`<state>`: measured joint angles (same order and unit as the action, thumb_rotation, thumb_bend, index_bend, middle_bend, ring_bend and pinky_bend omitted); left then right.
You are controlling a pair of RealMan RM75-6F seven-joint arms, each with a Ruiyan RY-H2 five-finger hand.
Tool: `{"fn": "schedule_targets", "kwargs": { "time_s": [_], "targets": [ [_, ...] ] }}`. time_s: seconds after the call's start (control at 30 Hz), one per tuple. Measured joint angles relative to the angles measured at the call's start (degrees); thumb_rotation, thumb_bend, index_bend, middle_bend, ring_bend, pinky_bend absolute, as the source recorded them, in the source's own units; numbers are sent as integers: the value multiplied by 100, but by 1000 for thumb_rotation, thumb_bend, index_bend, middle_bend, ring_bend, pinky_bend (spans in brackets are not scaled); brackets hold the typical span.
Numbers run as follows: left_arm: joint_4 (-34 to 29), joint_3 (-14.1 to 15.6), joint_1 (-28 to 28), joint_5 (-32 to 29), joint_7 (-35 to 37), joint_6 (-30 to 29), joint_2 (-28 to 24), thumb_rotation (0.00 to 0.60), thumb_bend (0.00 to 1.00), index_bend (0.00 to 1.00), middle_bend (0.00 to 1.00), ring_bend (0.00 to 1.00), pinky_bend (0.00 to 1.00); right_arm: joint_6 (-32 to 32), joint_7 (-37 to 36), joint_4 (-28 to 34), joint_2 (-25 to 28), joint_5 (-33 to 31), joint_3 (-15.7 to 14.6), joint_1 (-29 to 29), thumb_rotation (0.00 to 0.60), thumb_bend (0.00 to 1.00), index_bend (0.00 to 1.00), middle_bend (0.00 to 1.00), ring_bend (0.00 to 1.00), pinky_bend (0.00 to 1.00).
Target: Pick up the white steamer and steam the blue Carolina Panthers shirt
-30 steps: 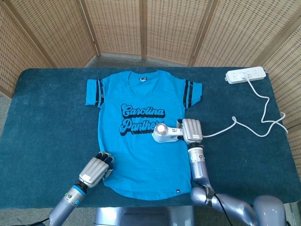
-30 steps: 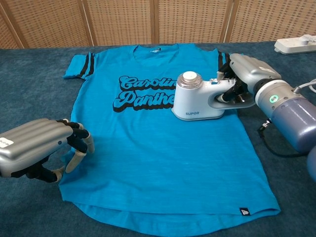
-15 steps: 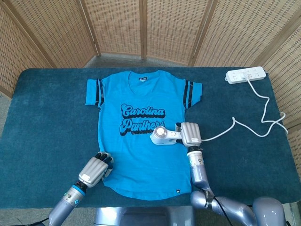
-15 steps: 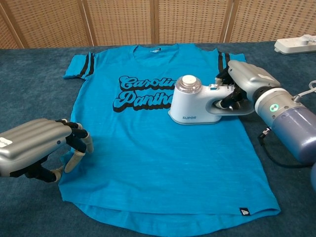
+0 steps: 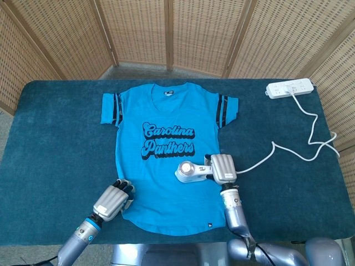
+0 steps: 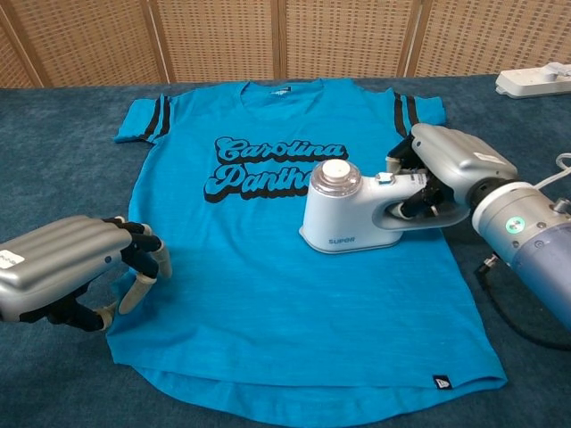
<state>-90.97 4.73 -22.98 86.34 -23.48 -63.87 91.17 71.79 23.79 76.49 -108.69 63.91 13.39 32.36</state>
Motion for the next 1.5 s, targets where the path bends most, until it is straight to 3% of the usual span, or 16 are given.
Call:
{"fn": "schedule_targets", "kwargs": {
  "time_s": [0.23,0.5,1.07,1.5],
  "targets": [
    [1,5,2,17,11,-9,-10,600,449,710,352,226,195,116,116,351,117,138,-189,-185,600,361,691,693,697,631],
    [-28,16,17,41,-15,-40,-19,600,448,709,352,226,195,23,78,357,195,90,-54,-184,600,361,689,691,694,627],
    [-45,2,33,-7,-84,-37,-1,600,449,709,352,226,194,-54,-361,103,790,-283,716,-173,600,361,689,690,693,624],
    [-82,9,56,-26,-157,-52,0,600,450,709,352,226,194,-203,-888,-302,1328,-623,934,-368,600,361,689,682,684,602]
  ]
}}
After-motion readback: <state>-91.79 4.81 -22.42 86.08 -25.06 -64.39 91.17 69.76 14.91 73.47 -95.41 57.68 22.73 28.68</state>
